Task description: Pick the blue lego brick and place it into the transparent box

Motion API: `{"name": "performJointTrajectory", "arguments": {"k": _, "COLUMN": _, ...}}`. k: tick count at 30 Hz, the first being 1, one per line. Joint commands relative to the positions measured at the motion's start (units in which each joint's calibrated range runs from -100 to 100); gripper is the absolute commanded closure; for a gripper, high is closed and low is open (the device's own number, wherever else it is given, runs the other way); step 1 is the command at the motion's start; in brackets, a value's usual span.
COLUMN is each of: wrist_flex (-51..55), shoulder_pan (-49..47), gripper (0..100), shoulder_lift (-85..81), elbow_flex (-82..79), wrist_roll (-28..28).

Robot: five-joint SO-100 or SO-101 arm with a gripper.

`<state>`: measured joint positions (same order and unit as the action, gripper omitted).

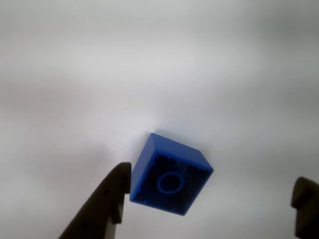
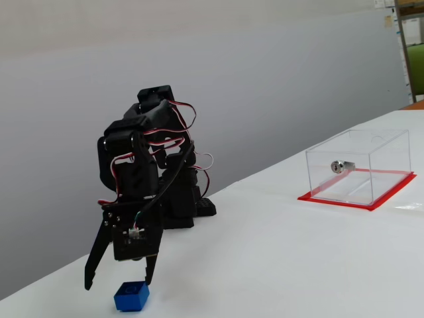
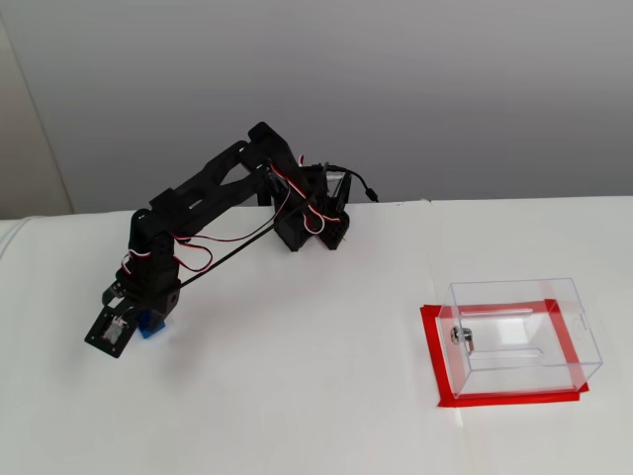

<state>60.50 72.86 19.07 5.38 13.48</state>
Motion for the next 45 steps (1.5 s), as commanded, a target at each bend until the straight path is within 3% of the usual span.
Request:
{"name": "performJointTrajectory", "arguments": {"k": 1, "wrist_flex": -0.44, "shoulder_pan": 0.37, "gripper": 65, "shoulder_lift": 0.49, "elbow_flex": 1.13, "wrist_roll": -0.38}}
{"name": "performJointTrajectory", "arguments": {"k": 45, "wrist_flex": -1.14, "shoulder_pan": 2.66, "gripper": 66, "shoulder_lift": 7.62, "elbow_flex": 0.40, "wrist_roll": 0.03}}
